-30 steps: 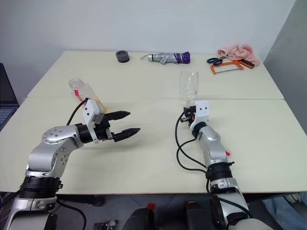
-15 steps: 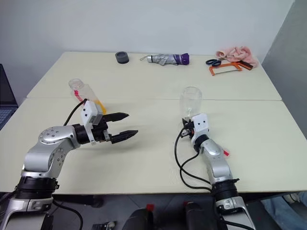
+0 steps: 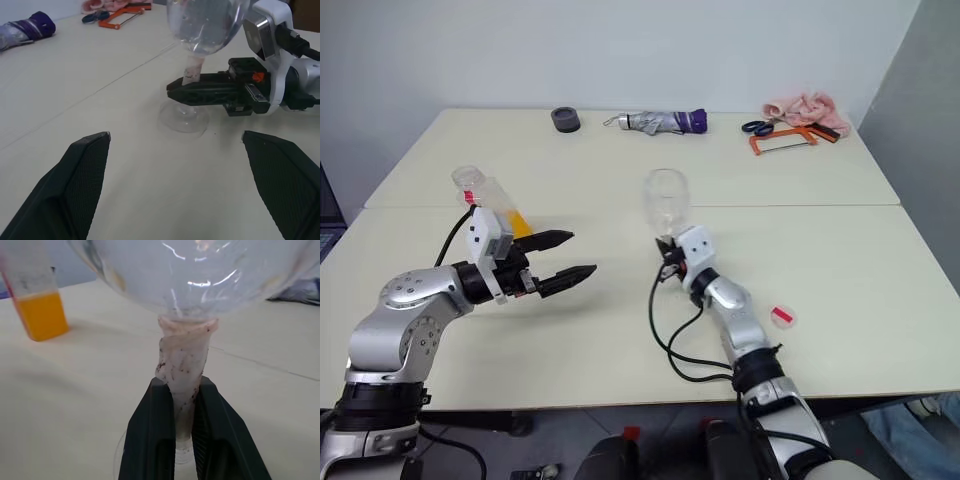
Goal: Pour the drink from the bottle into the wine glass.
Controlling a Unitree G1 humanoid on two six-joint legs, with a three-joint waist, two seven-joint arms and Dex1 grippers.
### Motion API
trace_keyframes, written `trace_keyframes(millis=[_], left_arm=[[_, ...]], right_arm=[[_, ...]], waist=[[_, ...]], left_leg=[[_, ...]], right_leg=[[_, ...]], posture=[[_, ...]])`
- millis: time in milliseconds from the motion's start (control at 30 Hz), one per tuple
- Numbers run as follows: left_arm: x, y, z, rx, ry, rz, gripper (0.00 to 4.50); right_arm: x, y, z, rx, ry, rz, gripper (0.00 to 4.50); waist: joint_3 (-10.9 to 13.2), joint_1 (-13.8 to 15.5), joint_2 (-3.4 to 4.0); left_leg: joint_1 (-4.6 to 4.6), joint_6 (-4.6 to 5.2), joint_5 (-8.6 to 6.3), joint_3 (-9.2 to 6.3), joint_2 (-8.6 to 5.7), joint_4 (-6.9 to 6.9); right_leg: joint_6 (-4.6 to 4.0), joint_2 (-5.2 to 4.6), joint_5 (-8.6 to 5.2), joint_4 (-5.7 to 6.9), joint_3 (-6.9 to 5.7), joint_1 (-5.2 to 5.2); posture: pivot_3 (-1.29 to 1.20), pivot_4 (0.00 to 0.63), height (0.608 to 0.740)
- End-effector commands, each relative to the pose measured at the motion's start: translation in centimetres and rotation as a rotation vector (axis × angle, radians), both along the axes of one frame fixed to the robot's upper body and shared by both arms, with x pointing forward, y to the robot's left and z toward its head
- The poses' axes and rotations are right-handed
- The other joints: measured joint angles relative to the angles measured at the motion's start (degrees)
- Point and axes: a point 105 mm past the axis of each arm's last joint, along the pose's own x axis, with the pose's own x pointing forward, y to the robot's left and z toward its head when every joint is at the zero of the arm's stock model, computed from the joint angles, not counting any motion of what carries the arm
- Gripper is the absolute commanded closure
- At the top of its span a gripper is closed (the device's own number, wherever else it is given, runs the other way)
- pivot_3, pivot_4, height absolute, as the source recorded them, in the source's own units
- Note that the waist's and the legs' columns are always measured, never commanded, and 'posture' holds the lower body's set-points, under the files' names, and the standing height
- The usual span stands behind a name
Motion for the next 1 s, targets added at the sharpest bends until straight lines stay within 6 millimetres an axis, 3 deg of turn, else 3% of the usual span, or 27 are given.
trace_keyframes(millis=[33,167,400,533,833,1000], left_arm=[[-0.5,0.3,1.8,0.004,-0.065,0.01,0.0],[-0.6,0.4,1.9,0.005,-0.072,0.024,0.0],[-0.8,0.1,2.1,0.0,-0.09,0.025,0.0],[-0.7,0.1,2.2,-0.005,-0.103,0.032,0.0],[-0.5,-0.7,2.7,-0.019,-0.135,0.014,0.0],[-0.5,-0.9,3.2,-0.026,-0.157,0.013,0.0]], right_arm=[[0.3,1.2,0.9,-0.006,-0.047,0.035,4.35],[0.6,2.1,0.0,-0.061,-0.03,0.058,4.35],[0.8,2.0,-1.1,-0.07,0.018,0.06,4.35],[0.8,1.7,-1.0,-0.059,0.014,0.062,3.18],[0.2,1.4,-1.1,-0.05,-0.001,0.075,0.01],[-0.6,0.6,-1.4,-0.056,-0.01,0.087,0.01]], waist=[[0.0,0.2,0.0],[0.0,0.5,0.01],[0.0,0.5,0.01],[0.0,0.5,0.02],[0.0,0.5,0.02],[0.0,0.6,0.02]], left_leg=[[-0.02,0.0,0.0,-0.02,0.0,0.0],[-0.05,0.0,0.0,0.0,0.0,0.04],[-0.04,0.0,0.0,-0.03,0.0,0.03],[-0.02,-0.01,0.0,-0.03,-0.01,0.03],[-0.03,-0.01,0.0,-0.04,0.0,0.03],[-0.04,-0.01,0.0,-0.05,0.0,0.03]], right_leg=[[0.0,-0.01,0.0,0.0,-0.01,0.0],[0.01,-0.05,0.0,-0.01,0.0,0.01],[0.01,-0.06,0.01,0.0,-0.02,0.01],[0.0,-0.06,0.01,0.01,-0.03,0.01],[0.0,-0.06,0.01,0.0,-0.02,0.01],[0.0,-0.06,0.01,0.0,-0.03,0.01]], posture=[[0.0,0.15,0.74],[0.0,0.15,0.74],[0.0,0.15,0.74],[0.0,0.15,0.74],[0.0,0.15,0.74],[0.0,0.15,0.74]])
